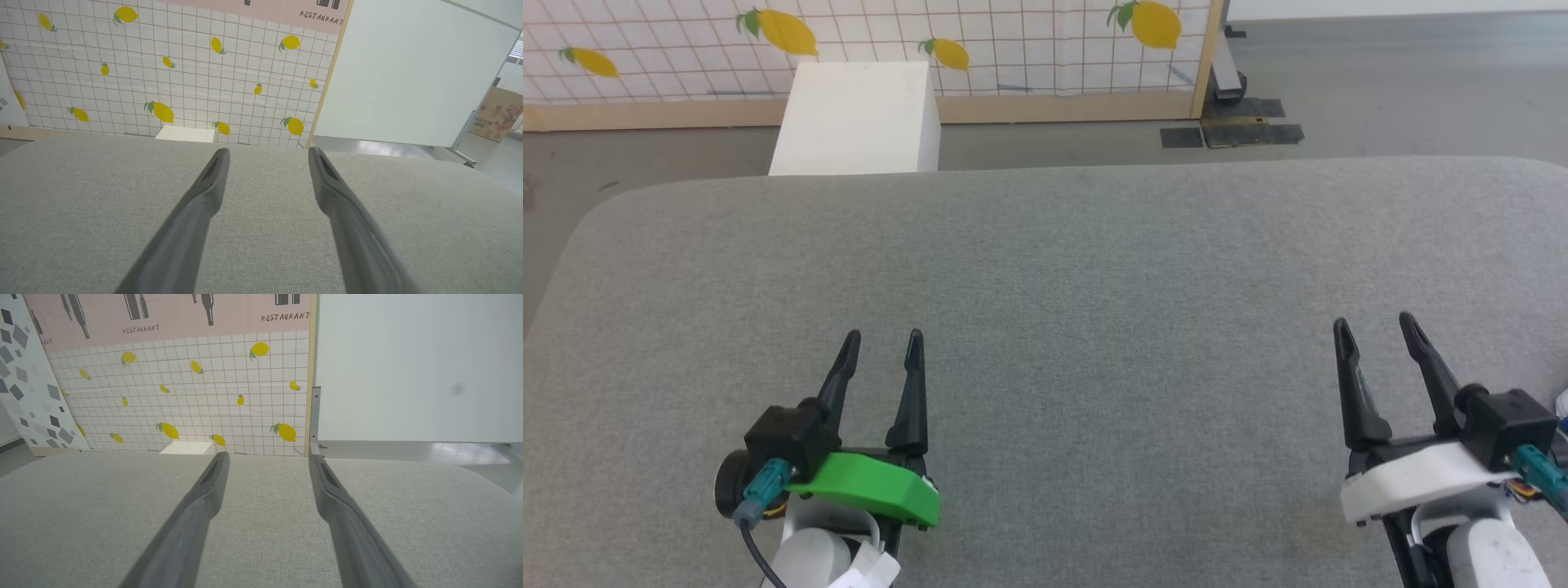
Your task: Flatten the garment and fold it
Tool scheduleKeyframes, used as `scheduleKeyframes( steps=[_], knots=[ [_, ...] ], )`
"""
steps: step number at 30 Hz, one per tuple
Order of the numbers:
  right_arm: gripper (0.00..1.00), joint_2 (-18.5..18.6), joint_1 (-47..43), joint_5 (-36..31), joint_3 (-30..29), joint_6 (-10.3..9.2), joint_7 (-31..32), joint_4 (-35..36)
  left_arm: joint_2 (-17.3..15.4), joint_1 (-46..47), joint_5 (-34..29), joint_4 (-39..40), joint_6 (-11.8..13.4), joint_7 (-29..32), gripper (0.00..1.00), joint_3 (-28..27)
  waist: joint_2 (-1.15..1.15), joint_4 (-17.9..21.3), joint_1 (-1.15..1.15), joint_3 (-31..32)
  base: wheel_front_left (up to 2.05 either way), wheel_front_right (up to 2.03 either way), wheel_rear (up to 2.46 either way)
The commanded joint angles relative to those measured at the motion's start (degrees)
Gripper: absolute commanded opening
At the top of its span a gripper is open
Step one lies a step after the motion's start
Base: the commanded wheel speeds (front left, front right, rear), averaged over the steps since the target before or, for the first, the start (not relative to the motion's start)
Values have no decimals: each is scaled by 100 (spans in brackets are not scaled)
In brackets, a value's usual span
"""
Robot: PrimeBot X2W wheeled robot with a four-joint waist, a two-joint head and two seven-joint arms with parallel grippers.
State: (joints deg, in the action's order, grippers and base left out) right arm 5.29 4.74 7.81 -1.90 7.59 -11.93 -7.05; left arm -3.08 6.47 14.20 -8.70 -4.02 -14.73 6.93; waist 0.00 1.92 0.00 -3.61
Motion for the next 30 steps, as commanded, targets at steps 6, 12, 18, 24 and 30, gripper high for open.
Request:
scheduleKeyframes(
  steps=[6,12,18,24,30],
  knots=[
    [100,-170,-345,-131,-138,-10,26,144,19,-117,132,-46,85,-27,100,85,0,-46,0,82,0,0,0],
    [100,-219,-432,-156,-162,-10,48,216,20,-161,145,-49,118,-27,100,60,0,-7,0,95,0,0,0],
    [100,-235,-446,-157,-160,-10,78,249,20,-157,163,-51,132,-27,100,34,0,-15,0,80,0,0,0],
    [0,-218,-377,-121,-158,0,82,218,2,-85,149,-38,109,4,0,67,0,-15,0,72,0,0,0],
    [0,-218,-378,-122,-158,0,83,217,2,-86,147,-37,109,6,0,82,0,-16,0,73,0,0,0]
  ],
)
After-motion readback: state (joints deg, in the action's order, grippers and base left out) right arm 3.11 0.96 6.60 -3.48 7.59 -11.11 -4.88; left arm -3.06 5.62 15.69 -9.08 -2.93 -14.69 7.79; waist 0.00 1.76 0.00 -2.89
